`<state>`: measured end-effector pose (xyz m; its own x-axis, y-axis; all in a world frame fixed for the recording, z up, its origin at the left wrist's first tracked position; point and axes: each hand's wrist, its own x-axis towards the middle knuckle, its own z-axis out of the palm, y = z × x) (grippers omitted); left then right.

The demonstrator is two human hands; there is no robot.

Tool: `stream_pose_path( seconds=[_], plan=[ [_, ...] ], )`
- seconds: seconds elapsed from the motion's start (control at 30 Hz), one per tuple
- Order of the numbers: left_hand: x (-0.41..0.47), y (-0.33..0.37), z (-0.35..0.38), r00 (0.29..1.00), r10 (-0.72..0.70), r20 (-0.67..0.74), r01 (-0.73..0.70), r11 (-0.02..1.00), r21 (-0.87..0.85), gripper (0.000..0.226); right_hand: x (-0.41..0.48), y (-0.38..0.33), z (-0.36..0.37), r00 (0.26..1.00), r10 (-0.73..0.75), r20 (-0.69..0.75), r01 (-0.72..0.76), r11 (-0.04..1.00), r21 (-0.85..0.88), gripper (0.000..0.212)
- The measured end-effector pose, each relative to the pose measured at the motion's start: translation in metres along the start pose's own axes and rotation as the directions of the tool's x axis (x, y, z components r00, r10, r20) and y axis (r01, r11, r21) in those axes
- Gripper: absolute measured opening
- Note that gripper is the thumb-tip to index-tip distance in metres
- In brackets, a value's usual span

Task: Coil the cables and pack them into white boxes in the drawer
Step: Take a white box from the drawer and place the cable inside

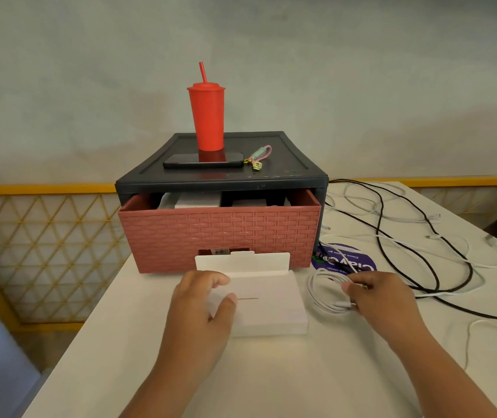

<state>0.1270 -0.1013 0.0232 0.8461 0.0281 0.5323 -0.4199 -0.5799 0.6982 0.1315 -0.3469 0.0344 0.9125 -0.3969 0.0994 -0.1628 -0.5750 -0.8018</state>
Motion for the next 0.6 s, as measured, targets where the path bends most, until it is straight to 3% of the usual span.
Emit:
stream_pose_path(
  seconds=[0.03, 0.1, 0.27, 0.47, 0.6],
  plan=[
    [0.002, -0.003, -0.001, 0.999, -0.032, -0.021, 0.032, 0.999, 0.017, 0.029, 0.003, 0.005, -0.001, 0.999, 0.042, -0.002, -0.042, 0.999, -0.009, 0.007],
    [0.004, -0.008, -0.002, 0.994, -0.102, -0.038, 0.103, 0.994, 0.037, 0.027, 0.008, 0.012, -0.001, 0.996, 0.093, -0.014, -0.094, 0.995, -0.036, 0.013],
    [0.005, -0.018, -0.001, 0.961, -0.277, 0.022, 0.276, 0.960, 0.035, 0.025, 0.008, 0.015, -0.001, 0.996, 0.091, -0.024, -0.093, 0.990, -0.104, 0.001],
    [0.005, -0.018, -0.001, 0.901, -0.424, 0.096, 0.424, 0.905, 0.018, 0.049, 0.009, 0.017, -0.005, 0.992, 0.116, -0.047, -0.121, 0.983, -0.136, 0.017],
    [0.007, -0.013, -0.004, 0.873, -0.459, 0.164, 0.469, 0.882, -0.031, 0.057, 0.008, 0.017, -0.004, 0.991, 0.123, -0.048, -0.130, 0.977, -0.167, 0.017]
  ],
)
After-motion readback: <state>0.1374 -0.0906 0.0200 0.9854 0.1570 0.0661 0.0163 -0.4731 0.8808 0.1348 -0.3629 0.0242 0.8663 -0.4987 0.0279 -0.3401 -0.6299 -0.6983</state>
